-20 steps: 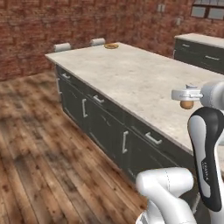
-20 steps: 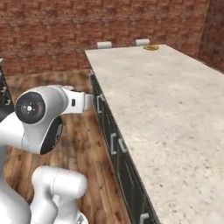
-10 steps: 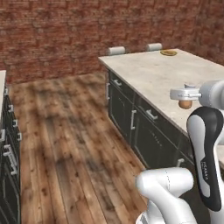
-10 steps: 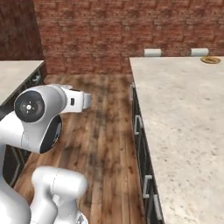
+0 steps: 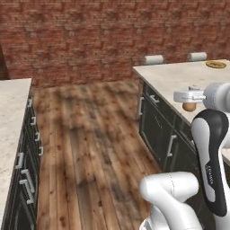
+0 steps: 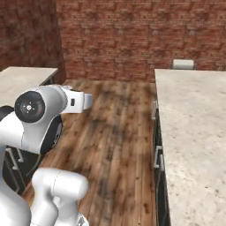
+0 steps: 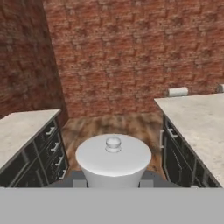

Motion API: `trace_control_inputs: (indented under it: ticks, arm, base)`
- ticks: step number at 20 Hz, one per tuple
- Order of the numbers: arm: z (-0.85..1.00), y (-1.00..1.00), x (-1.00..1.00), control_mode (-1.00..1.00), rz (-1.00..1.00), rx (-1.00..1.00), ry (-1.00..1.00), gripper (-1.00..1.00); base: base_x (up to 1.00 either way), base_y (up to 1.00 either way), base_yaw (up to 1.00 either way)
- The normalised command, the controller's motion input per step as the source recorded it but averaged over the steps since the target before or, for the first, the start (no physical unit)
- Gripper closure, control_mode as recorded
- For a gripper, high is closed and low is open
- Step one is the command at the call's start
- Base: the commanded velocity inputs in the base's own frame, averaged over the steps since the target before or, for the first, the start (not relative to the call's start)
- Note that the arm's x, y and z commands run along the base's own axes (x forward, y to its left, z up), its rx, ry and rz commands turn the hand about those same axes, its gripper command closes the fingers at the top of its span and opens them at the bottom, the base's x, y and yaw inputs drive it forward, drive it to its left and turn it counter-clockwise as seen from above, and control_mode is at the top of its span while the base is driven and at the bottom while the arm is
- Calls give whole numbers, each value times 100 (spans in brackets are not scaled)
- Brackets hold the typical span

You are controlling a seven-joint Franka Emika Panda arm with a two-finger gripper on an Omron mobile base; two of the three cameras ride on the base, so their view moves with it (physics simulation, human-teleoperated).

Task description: Retrieve the shaker from the cabinet and place it next the steak on a plate on the dining table.

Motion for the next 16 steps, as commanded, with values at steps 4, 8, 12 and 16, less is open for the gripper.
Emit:
trace_control_inputs:
  ticks: [4,8,12,16]
  arm:
    - [0,0,0,100,0,0,0,100]
    - [0,0,0,100,0,0,0,100]
    - [0,0,0,100,0,0,0,100]
    - [0,0,0,100,0,0,0,100]
  base:
    - [100,27,22]
    - [100,18,19]
    - [100,5,10]
    - [100,2,0]
